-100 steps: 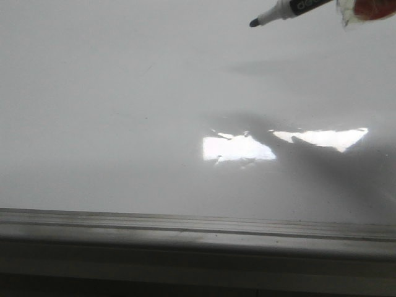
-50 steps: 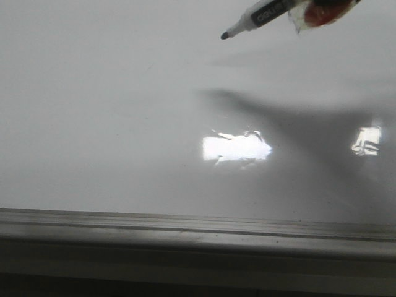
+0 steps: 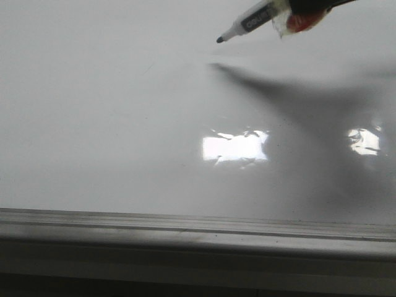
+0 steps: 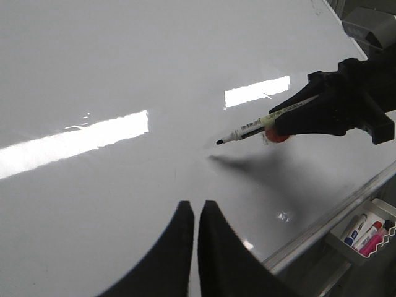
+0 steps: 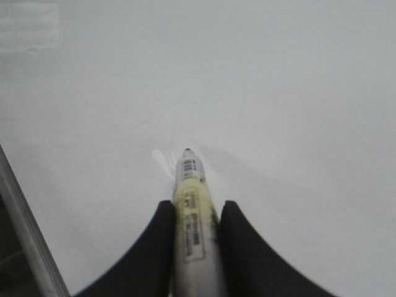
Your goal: Write number 0 on whiteboard
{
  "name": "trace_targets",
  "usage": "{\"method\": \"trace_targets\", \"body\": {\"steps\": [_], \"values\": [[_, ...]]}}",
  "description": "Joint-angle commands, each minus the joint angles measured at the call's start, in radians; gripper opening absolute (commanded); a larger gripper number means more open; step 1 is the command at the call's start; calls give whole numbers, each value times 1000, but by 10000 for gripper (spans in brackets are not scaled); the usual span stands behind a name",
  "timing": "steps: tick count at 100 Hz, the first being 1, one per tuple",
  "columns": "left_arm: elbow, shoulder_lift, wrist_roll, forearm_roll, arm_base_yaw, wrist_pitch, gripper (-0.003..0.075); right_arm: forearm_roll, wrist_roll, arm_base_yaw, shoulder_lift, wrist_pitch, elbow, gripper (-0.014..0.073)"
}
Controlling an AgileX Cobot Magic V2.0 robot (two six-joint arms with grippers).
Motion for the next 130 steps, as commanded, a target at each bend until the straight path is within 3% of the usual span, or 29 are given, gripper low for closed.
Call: {"method": "trace_targets", "body": {"steps": [1,107,130], "values": [[-23,17,-9,2,-1,-78,-20,2,-10,-7,14,-66,-35,-55],[-23,17,-9,6,-1,-78,-20,-25,1,-7,79,148,-35,-44],[-23,17,-9,6,-1,-78,-20,-202,165,-7,79,185,-35,-44]]}}
